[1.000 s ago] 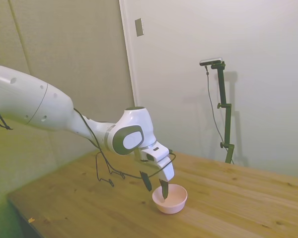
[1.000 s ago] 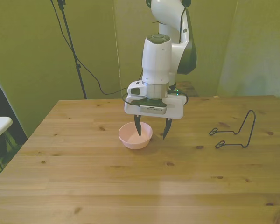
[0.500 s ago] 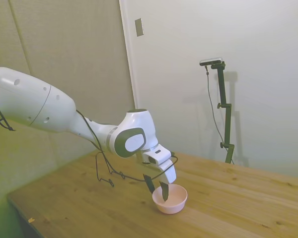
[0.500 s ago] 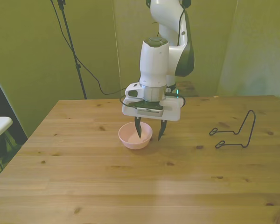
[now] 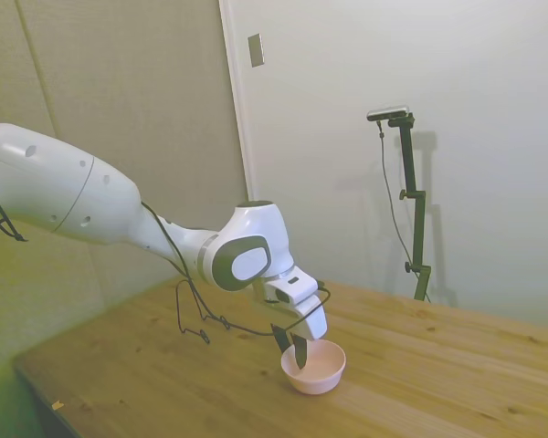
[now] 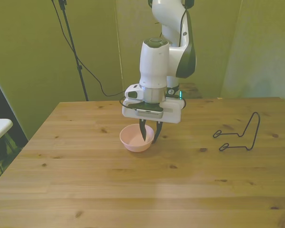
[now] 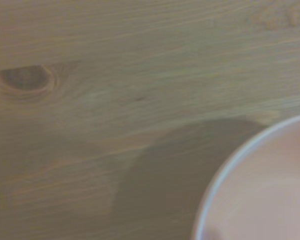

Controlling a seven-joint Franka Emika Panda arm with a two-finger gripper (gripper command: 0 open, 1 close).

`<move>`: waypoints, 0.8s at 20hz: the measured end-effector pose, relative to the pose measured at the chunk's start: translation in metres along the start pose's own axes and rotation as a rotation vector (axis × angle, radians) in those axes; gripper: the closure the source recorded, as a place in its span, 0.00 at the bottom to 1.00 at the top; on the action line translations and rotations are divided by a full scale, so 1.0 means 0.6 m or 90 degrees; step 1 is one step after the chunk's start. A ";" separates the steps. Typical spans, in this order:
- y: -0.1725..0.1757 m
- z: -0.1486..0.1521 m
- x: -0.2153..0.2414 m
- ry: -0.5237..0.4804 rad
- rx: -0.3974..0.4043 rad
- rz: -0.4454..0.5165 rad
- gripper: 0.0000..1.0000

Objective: Load the bowl

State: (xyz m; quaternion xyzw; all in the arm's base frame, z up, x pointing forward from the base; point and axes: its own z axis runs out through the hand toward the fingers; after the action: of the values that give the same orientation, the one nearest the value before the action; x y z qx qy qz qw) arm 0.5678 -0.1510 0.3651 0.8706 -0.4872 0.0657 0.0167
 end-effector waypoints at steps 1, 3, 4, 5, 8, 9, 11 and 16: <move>0.001 0.000 0.001 0.000 0.000 0.000 1.00; 0.004 0.000 0.004 -0.001 0.001 -0.001 1.00; 0.005 0.000 0.005 -0.002 0.002 -0.002 1.00; 0.006 -0.001 0.007 -0.003 0.004 -0.004 1.00; 0.008 -0.015 0.011 0.001 0.013 -0.016 1.00; 0.009 -0.025 0.011 -0.001 0.022 -0.021 1.00; 0.011 -0.052 0.005 -0.013 0.046 -0.036 1.00; 0.017 -0.177 -0.047 -0.062 0.128 -0.085 1.00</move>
State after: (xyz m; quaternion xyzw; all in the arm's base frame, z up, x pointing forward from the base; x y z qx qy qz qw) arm 0.5343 -0.1227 0.4660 0.9006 -0.4194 0.0706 -0.0895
